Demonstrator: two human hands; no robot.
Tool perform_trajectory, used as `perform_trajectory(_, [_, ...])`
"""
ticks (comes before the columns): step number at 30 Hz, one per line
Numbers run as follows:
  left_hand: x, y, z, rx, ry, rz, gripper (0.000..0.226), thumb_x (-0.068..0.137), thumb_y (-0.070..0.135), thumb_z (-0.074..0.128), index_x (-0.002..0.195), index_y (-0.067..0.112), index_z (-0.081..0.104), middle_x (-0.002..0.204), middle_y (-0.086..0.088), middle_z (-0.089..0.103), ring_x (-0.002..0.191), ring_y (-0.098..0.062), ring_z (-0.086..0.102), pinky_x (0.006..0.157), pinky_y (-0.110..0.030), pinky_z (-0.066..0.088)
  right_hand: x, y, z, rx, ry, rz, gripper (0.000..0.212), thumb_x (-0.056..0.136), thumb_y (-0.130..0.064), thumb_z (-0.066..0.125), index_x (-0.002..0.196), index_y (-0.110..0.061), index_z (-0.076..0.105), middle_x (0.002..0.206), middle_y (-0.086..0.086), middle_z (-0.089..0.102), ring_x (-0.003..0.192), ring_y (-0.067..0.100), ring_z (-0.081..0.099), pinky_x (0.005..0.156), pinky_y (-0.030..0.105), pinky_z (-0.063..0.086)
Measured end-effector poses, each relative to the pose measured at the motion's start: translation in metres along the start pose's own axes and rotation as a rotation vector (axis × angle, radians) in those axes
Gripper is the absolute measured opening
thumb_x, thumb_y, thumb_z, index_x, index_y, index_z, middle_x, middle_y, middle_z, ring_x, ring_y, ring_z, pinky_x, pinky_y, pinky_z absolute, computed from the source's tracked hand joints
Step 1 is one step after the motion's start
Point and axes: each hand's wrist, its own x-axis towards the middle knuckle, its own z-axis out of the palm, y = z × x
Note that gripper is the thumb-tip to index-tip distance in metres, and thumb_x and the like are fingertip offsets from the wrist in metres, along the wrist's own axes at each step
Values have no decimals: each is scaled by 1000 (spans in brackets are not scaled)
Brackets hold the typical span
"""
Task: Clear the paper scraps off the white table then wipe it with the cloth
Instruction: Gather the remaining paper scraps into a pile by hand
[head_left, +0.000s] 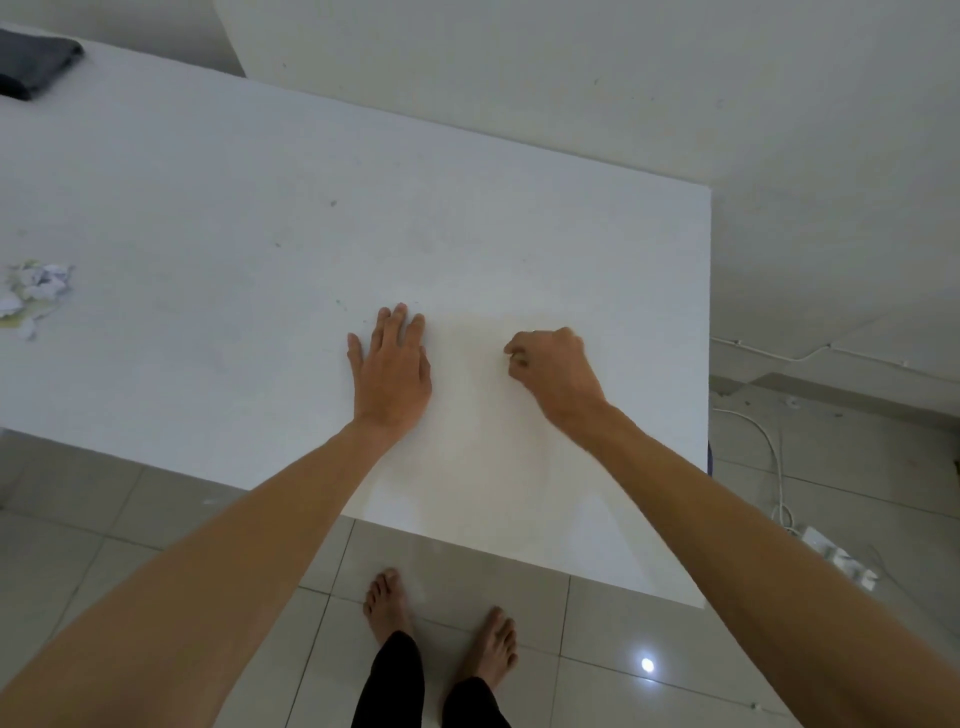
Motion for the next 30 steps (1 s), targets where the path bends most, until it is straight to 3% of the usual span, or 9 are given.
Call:
perform_trajectory(3, [3,1,-4,-42,9,-2,43,103,19,40,146,15,42,162,-5,29,152,-21,17,119,-59,13,5,20,-19,529,100,309,4,83,-14,80,83,-10,81,73,6,76,66,11,65,69,24,54])
perform_trajectory(7, [2,6,-5,-87,44,21,41,101,18,44,142,15,47,157,-3,36,150,-19,24,119,-56,14,-6,39,-30,969,3,508,16,85,-12,83,93,2,78,83,15,75,76,21,69,88,32,58])
perform_trajectory(12, [-4,19,1,-112,70,61,40,98,17,48,138,18,53,150,-2,44,140,-18,40,118,-53,18,-18,52,-32,1018,-3,566,17,87,-11,80,97,2,77,84,14,74,79,20,68,95,33,57])
perform_trajectory(16, [-7,33,1,-142,131,113,37,94,13,53,130,18,59,138,-1,53,122,-21,54,109,-49,33,-24,55,-37,1063,8,580,20,87,-9,79,100,4,76,83,14,72,79,21,69,95,32,58])
perform_trajectory(21, [-17,60,-19,-174,107,140,35,94,14,54,129,17,58,130,-1,55,117,-22,56,95,-44,40,-42,49,-53,1127,61,630,16,86,-7,80,97,3,77,101,26,75,90,29,74,100,39,57])
perform_trajectory(27, [-43,94,-56,-164,-29,105,34,97,20,53,131,18,57,134,-5,53,121,-27,53,93,-46,41,-70,41,-81,1131,147,734,8,85,-6,78,87,2,77,96,14,78,100,26,75,104,41,54])
perform_trajectory(30, [-57,110,-75,-152,-94,123,35,99,23,51,134,19,55,139,-3,50,123,-25,52,94,-45,40,-84,33,-102,1208,206,791,14,86,-9,80,94,1,75,83,10,75,101,28,74,107,40,51])
